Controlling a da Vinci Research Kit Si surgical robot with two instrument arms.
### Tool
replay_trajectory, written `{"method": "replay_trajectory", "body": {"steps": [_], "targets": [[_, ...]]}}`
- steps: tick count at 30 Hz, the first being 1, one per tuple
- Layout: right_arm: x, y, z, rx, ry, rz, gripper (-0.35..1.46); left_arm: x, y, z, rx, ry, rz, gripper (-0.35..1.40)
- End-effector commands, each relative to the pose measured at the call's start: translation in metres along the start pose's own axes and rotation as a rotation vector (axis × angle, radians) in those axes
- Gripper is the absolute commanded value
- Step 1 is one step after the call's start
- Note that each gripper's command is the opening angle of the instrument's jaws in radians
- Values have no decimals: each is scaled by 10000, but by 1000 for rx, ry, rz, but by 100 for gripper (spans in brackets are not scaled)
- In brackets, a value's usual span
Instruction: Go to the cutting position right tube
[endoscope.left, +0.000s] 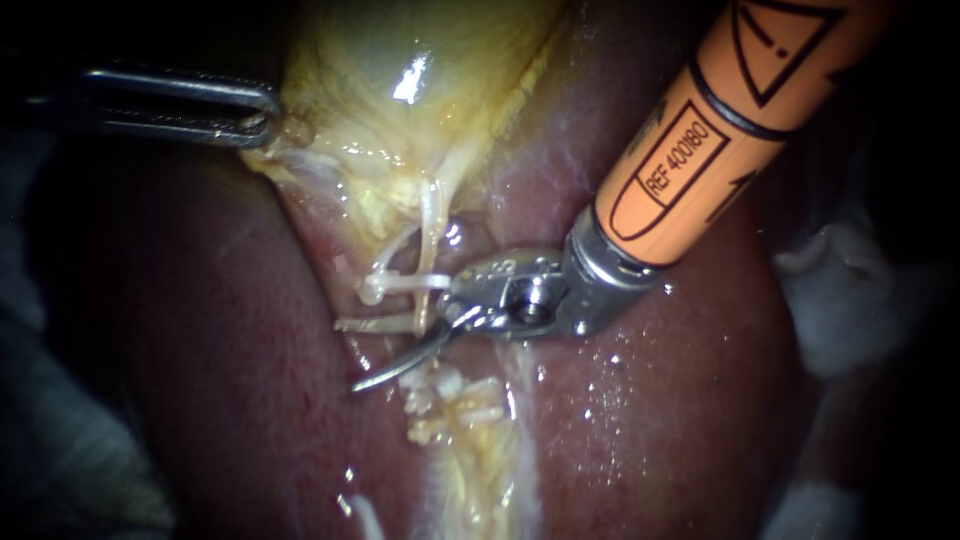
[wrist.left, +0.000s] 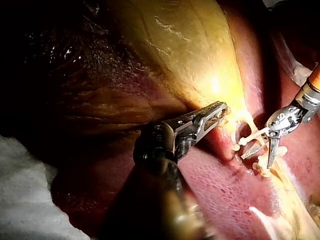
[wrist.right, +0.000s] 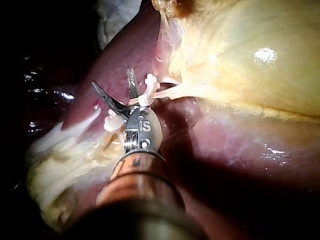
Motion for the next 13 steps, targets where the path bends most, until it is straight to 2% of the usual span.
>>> {"method": "replay_trajectory", "body": {"steps": [1,13], "targets": [[1,-1,-1,0,-1,1,125,0,0,0,0,0,0,-35],[2,-2,-1,2,2,7,125,0,0,0,0,0,0,-35]]}}
